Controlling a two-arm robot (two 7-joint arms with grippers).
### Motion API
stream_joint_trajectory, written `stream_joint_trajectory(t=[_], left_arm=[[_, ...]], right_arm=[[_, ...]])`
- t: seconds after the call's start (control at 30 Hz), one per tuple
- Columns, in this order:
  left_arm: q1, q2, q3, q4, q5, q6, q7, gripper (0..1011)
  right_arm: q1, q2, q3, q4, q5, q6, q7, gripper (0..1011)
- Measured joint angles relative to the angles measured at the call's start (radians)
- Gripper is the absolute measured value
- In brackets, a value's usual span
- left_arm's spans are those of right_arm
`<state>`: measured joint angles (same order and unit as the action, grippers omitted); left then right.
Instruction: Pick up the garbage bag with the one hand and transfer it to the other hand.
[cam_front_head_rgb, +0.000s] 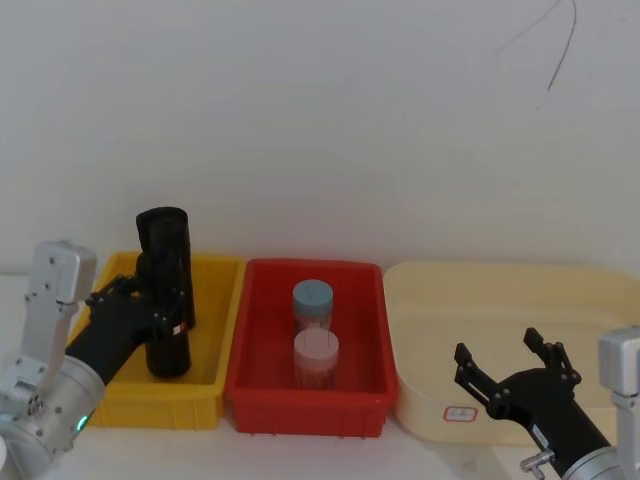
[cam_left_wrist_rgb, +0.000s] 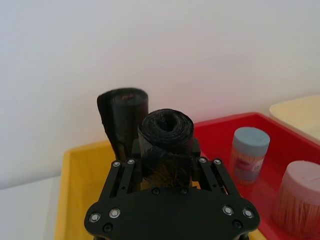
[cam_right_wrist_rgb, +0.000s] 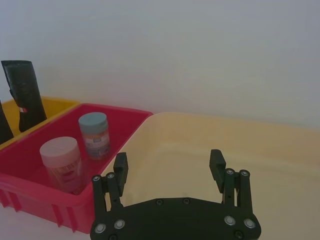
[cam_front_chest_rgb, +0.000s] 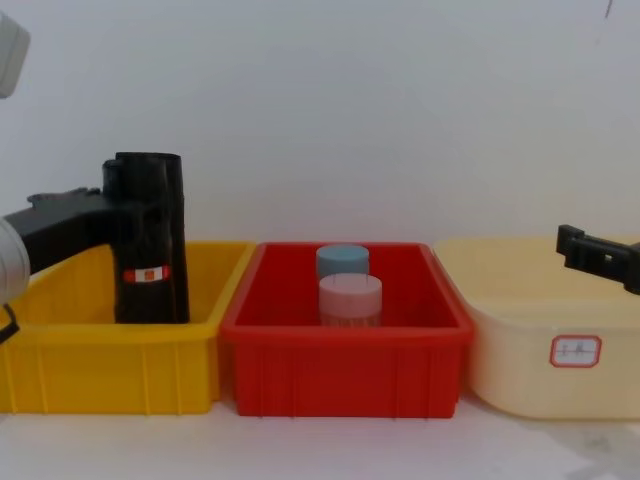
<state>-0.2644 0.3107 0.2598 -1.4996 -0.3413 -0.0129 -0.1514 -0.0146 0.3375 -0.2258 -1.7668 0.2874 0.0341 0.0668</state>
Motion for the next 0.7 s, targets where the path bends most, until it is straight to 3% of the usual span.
stream_joint_trajectory(t=[0.4, 0.7], left_arm=[[-0.022, 0.004, -0.009, -0.072, 0.003, 0.017, -0.025, 497], [-0.064, 0.009, -0.001, -0.138, -0.007, 0.036, -0.084, 497]], right_arm=[[0.000, 0.000, 0.000, 0.000, 0.000, 0.000, 0.000, 998], [0.000, 0.000, 0.000, 0.000, 0.000, 0.000, 0.000, 998]])
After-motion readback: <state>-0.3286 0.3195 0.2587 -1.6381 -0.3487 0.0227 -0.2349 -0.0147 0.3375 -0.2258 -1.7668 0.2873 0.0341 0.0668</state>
